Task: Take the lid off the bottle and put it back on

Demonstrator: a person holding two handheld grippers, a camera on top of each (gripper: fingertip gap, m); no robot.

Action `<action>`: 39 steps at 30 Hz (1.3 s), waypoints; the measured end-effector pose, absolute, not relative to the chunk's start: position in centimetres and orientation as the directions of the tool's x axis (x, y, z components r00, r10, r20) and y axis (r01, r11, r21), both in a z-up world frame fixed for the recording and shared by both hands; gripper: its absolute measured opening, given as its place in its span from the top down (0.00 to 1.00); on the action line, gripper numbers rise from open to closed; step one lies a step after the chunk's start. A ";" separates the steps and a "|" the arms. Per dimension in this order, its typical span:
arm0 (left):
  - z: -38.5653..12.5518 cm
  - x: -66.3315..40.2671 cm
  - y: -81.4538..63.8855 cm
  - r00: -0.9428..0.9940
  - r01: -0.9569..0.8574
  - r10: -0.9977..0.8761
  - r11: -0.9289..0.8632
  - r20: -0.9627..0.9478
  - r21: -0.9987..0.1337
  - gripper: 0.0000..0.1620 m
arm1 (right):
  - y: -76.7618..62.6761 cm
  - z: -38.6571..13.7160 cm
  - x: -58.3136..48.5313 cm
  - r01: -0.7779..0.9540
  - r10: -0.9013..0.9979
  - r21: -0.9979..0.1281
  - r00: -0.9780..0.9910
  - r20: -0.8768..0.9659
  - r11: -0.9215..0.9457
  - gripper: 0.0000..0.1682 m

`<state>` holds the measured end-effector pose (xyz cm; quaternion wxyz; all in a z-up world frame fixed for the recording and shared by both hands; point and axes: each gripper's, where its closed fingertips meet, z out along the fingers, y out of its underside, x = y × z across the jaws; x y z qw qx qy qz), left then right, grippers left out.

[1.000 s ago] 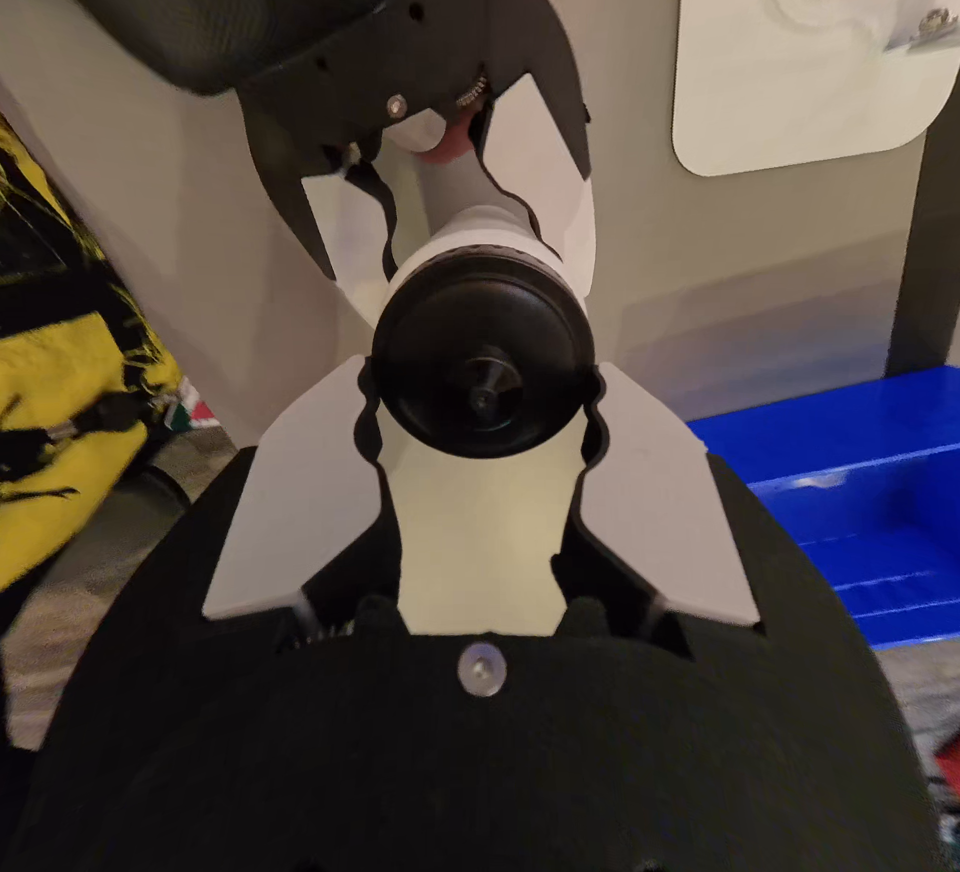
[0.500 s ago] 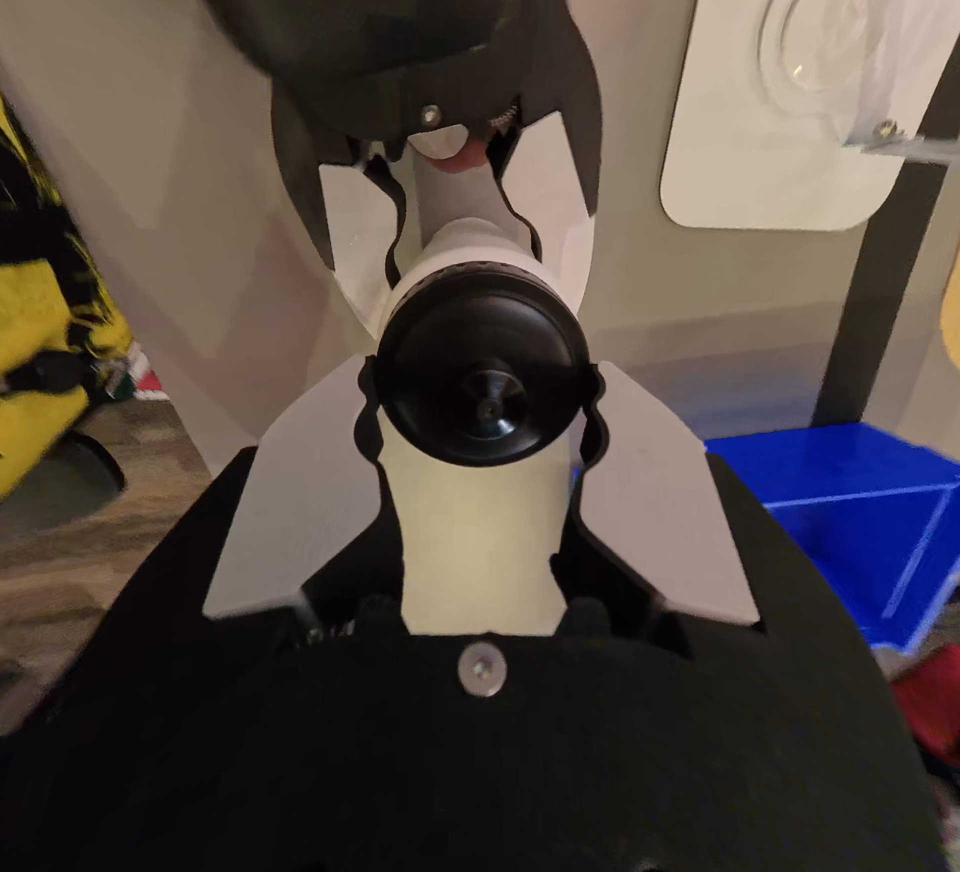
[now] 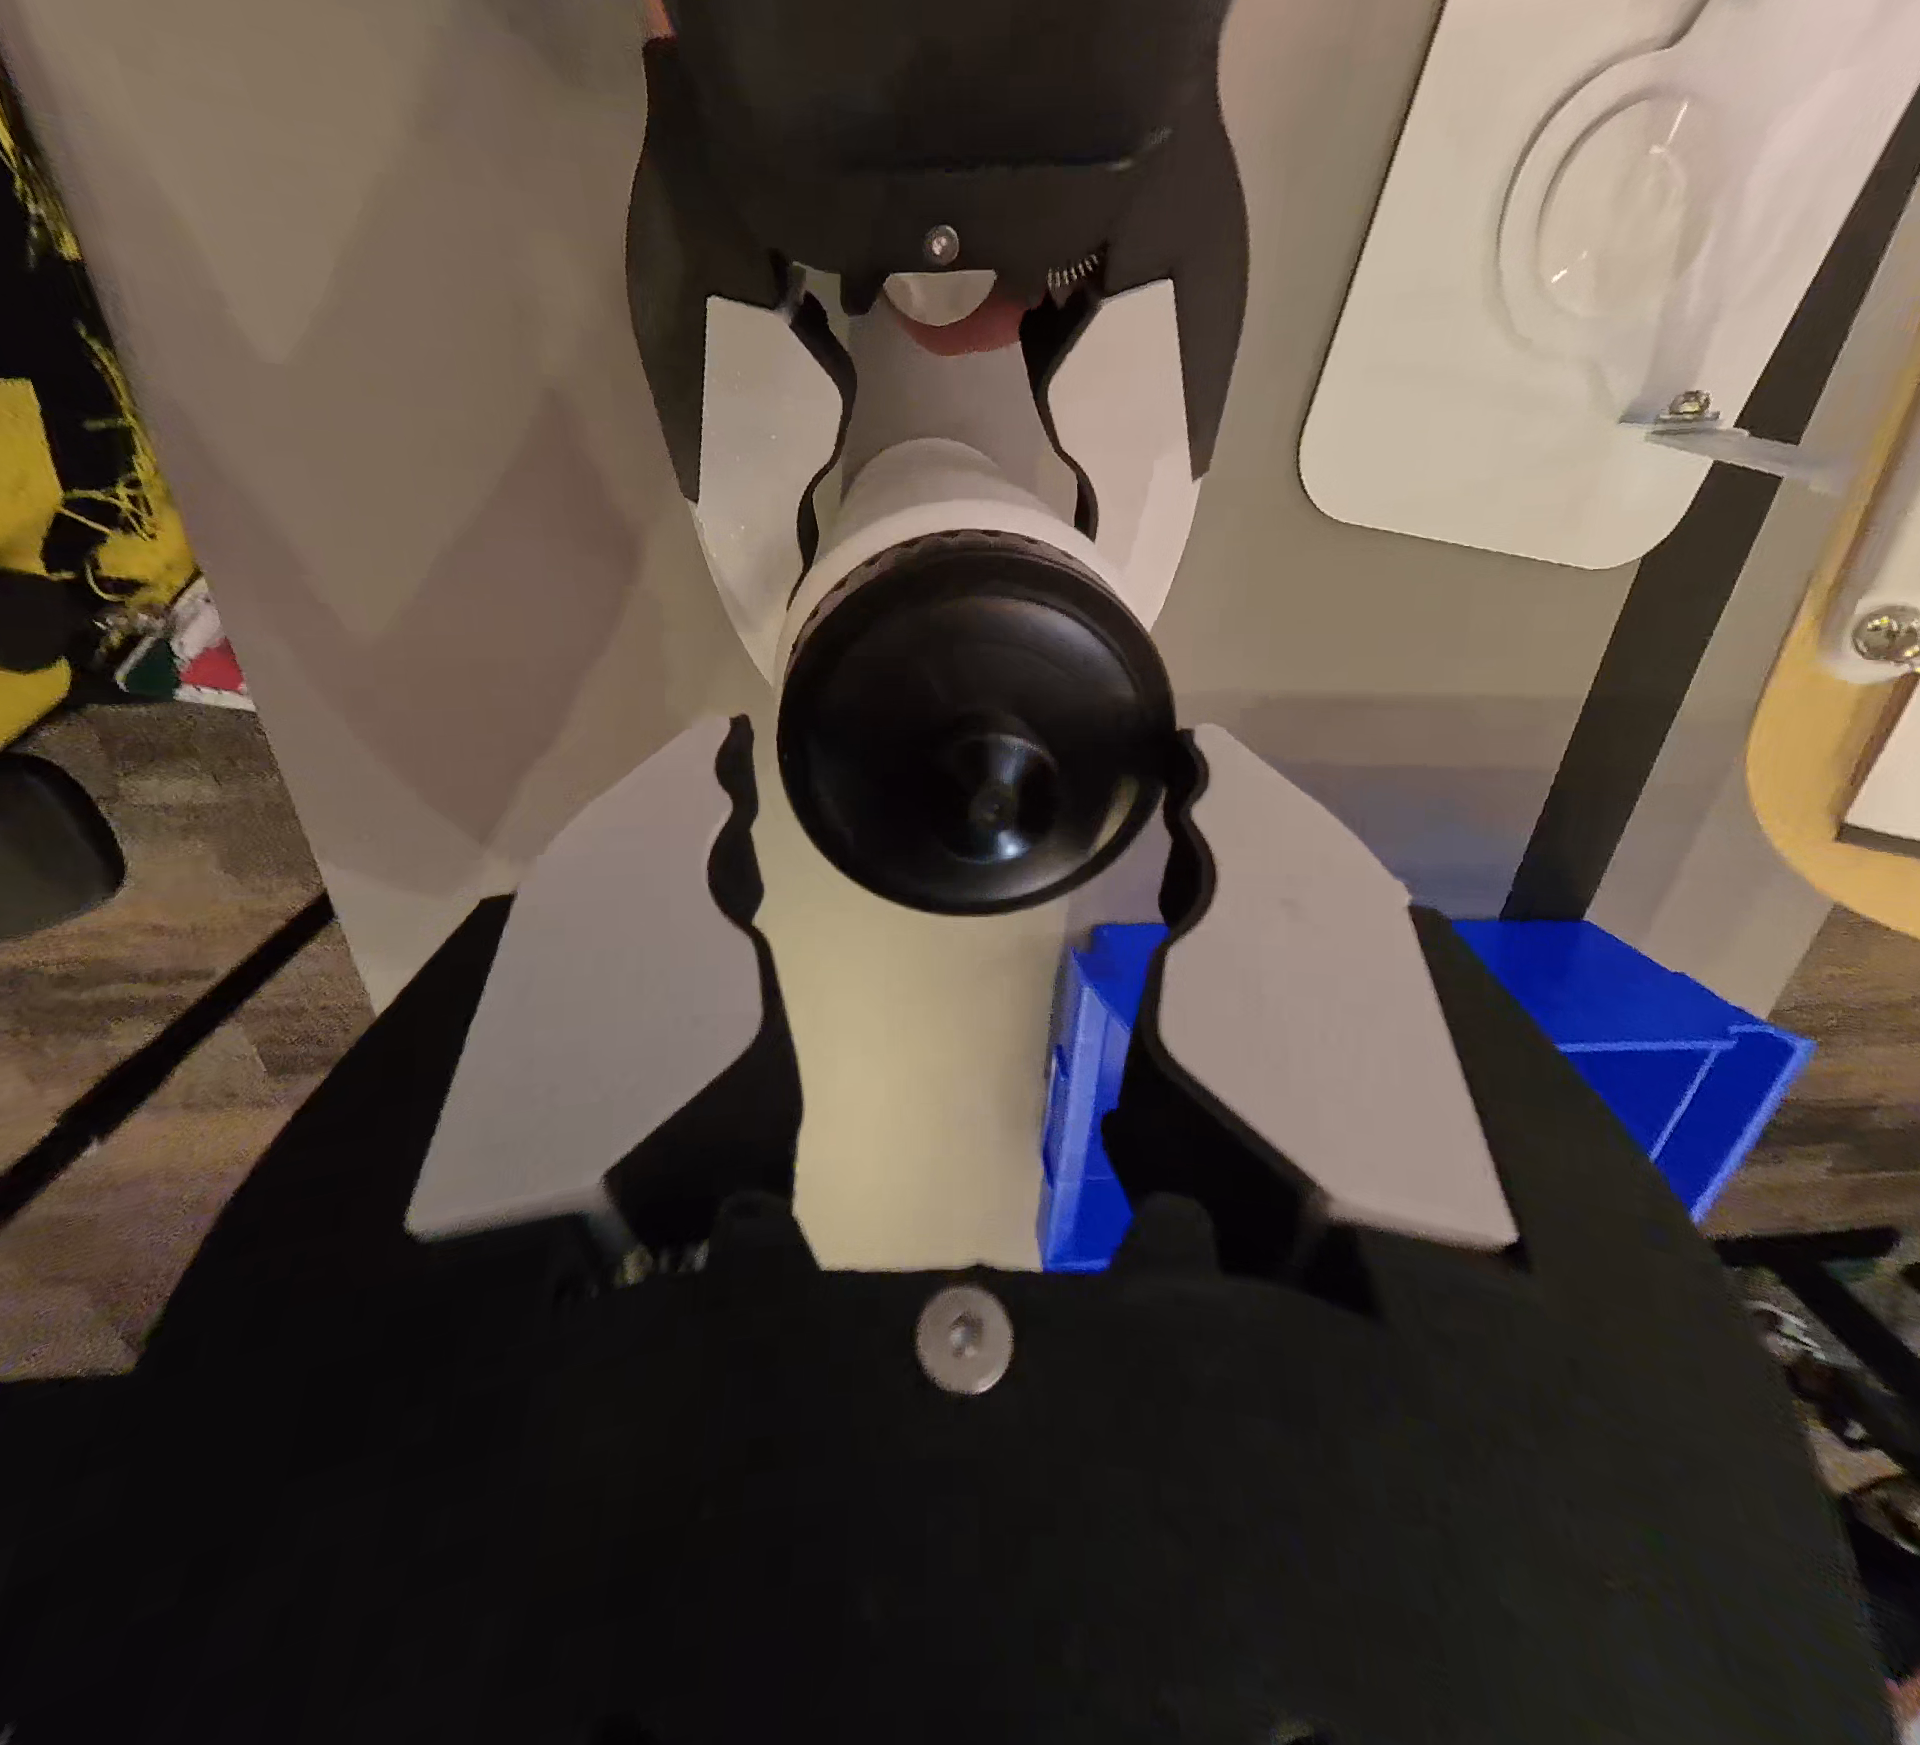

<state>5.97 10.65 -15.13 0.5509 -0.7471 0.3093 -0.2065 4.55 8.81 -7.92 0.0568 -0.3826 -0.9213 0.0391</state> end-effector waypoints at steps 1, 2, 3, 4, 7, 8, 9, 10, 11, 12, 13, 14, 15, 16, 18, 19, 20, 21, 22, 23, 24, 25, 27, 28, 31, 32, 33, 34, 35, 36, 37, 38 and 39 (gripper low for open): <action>-15.1 6.0 10.6 0.723 -0.236 -0.690 -0.202 -0.033 -0.951 0.47 | 9.0 -8.2 4.5 0.690 0.697 -0.098 -0.712 0.083 0.717 0.55; -15.1 6.0 10.7 0.724 -0.235 -0.689 -0.202 -0.033 -0.951 0.47 | 9.1 -8.4 4.5 0.684 0.689 -0.085 -0.719 0.092 0.724 0.56; -15.1 6.0 10.6 0.724 -0.235 -0.689 -0.202 -0.033 -0.951 0.47 | 9.1 -8.4 4.5 0.685 0.691 -0.085 -0.718 0.091 0.723 0.56; -15.1 6.0 10.7 0.723 -0.235 -0.690 -0.202 -0.032 -0.951 0.47 | 9.1 -8.4 4.5 0.693 0.699 -0.090 -0.710 0.088 0.715 0.56; -15.1 5.8 10.7 0.725 -0.222 -0.688 -0.206 -0.020 -0.953 0.47 | 9.0 -8.4 4.3 0.781 0.792 -0.138 -0.609 0.051 0.609 0.56; -15.1 5.8 10.7 0.727 -0.215 -0.687 -0.209 -0.013 -0.954 0.47 | 9.0 -8.4 4.1 0.818 0.831 -0.155 -0.555 0.038 0.554 0.55; -15.1 5.7 10.8 0.726 -0.212 -0.687 -0.211 -0.010 -0.954 0.47 | 9.0 -8.4 4.1 0.851 0.864 -0.164 -0.502 0.026 0.499 0.55; -15.1 5.8 10.7 0.724 -0.217 -0.690 -0.208 -0.015 -0.954 0.47 | 9.0 -8.5 4.1 0.866 0.880 -0.167 -0.474 0.024 0.471 0.55; -15.1 5.9 10.7 0.722 -0.227 -0.692 -0.203 -0.025 -0.953 0.47 | 8.9 -8.5 4.3 0.869 0.883 -0.162 -0.469 0.032 0.468 0.55; -15.1 6.0 10.7 0.723 -0.231 -0.690 -0.202 -0.029 -0.952 0.47 | 8.9 -8.5 4.4 0.868 0.881 -0.154 -0.472 0.041 0.472 0.55; -15.1 6.0 10.7 0.723 -0.233 -0.690 -0.202 -0.031 -0.951 0.47 | 8.9 -8.5 4.6 0.864 0.876 -0.146 -0.480 0.048 0.482 0.55; -15.1 6.1 10.7 0.723 -0.234 -0.690 -0.202 -0.031 -0.951 0.47 | 8.9 -8.5 4.7 0.854 0.865 -0.138 -0.500 0.047 0.501 0.55; -15.1 6.1 10.7 0.723 -0.234 -0.690 -0.202 -0.031 -0.951 0.47 | 8.9 -8.5 4.9 0.842 0.852 -0.135 -0.523 0.037 0.523 0.53; -15.1 6.0 10.7 0.723 -0.231 -0.690 -0.202 -0.029 -0.952 0.47 | 8.9 -8.5 5.0 0.830 0.840 -0.132 -0.542 0.031 0.541 0.50; -15.1 6.0 10.7 0.723 -0.229 -0.690 -0.201 -0.028 -0.952 0.47 | 9.0 -8.5 5.1 0.799 0.808 -0.125 -0.587 0.046 0.588 0.49; -15.1 6.0 10.7 0.723 -0.228 -0.691 -0.201 -0.027 -0.953 0.47 | 8.9 -8.5 5.1 0.781 0.790 -0.121 -0.612 0.051 0.613 0.48; -15.1 6.0 10.7 0.722 -0.227 -0.691 -0.201 -0.027 -0.953 0.47 | 8.9 -8.5 5.0 0.759 0.768 -0.120 -0.638 0.061 0.640 0.48; -15.1 6.0 10.7 0.722 -0.226 -0.691 -0.200 -0.026 -0.953 0.47 | 8.9 -8.6 4.8 0.738 0.747 -0.120 -0.660 0.073 0.664 0.49; -15.1 6.0 10.7 0.722 -0.225 -0.691 -0.200 -0.025 -0.953 0.47 | 8.9 -8.6 4.7 0.725 0.734 -0.114 -0.675 0.079 0.679 0.50; -15.1 6.0 10.7 0.722 -0.226 -0.692 -0.200 -0.025 -0.953 0.47 | 9.1 -8.8 4.7 0.717 0.724 -0.100 -0.685 0.087 0.690 0.51; -15.1 6.1 10.7 0.722 -0.226 -0.692 -0.200 -0.026 -0.953 0.47 | 9.3 -8.8 4.6 0.709 0.715 -0.090 -0.692 0.098 0.699 0.53; -15.1 6.1 10.7 0.722 -0.227 -0.691 -0.201 -0.026 -0.953 0.47 | 9.4 -8.9 4.6 0.708 0.713 -0.087 -0.694 0.100 0.701 0.54; -15.1 6.0 10.6 0.721 -0.225 -0.693 -0.200 -0.024 -0.954 0.47 | 9.3 -8.9 4.5 0.722 0.728 -0.098 -0.680 0.088 0.685 0.54; -15.1 6.0 10.6 0.721 -0.224 -0.693 -0.200 -0.024 -0.954 0.47 | 9.3 -9.0 4.6 0.740 0.747 -0.103 -0.660 0.081 0.665 0.55; -15.1 5.9 10.7 0.724 -0.215 -0.690 -0.206 -0.014 -0.955 0.47 | 9.3 -9.0 4.6 0.835 0.843 -0.129 -0.536 0.029 0.535 0.54; -15.1 5.9 10.7 0.721 -0.215 -0.693 -0.204 -0.014 -0.955 0.47 | 9.2 -9.1 4.6 0.851 0.861 -0.139 -0.509 0.016 0.506 0.54; -15.1 5.9 10.6 0.720 -0.219 -0.694 -0.201 -0.019 -0.955 0.47 | 9.1 -9.2 4.6 0.858 0.867 -0.143 -0.497 0.006 0.493 0.54; -15.1 6.0 10.6 0.721 -0.224 -0.693 -0.199 -0.025 -0.954 0.47 | 9.0 -9.3 4.8 0.859 0.868 -0.141 -0.497 0.001 0.492 0.54; -15.1 6.1 10.7 0.723 -0.224 -0.691 -0.201 -0.025 -0.954 0.47 | 9.1 -9.3 4.8 0.856 0.865 -0.139 -0.502 0.004 0.498 0.54; -15.1 6.1 10.7 0.723 -0.226 -0.690 -0.200 -0.026 -0.953 0.47 | 9.1 -9.3 4.9 0.852 0.861 -0.140 -0.509 0.005 0.505 0.54; -15.1 6.1 10.7 0.722 -0.226 -0.691 -0.201 -0.026 -0.953 0.47 | 9.1 -9.4 4.9 0.845 0.854 -0.140 -0.521 0.007 0.517 0.54; -15.1 6.1 10.7 0.722 -0.225 -0.691 -0.200 -0.025 -0.954 0.47 | 9.2 -9.4 4.9 0.834 0.842 -0.133 -0.540 0.012 0.536 0.54; -15.1 6.1 10.7 0.722 -0.224 -0.691 -0.200 -0.025 -0.954 0.47 | 9.3 -9.4 5.0 0.823 0.831 -0.128 -0.556 0.022 0.554 0.54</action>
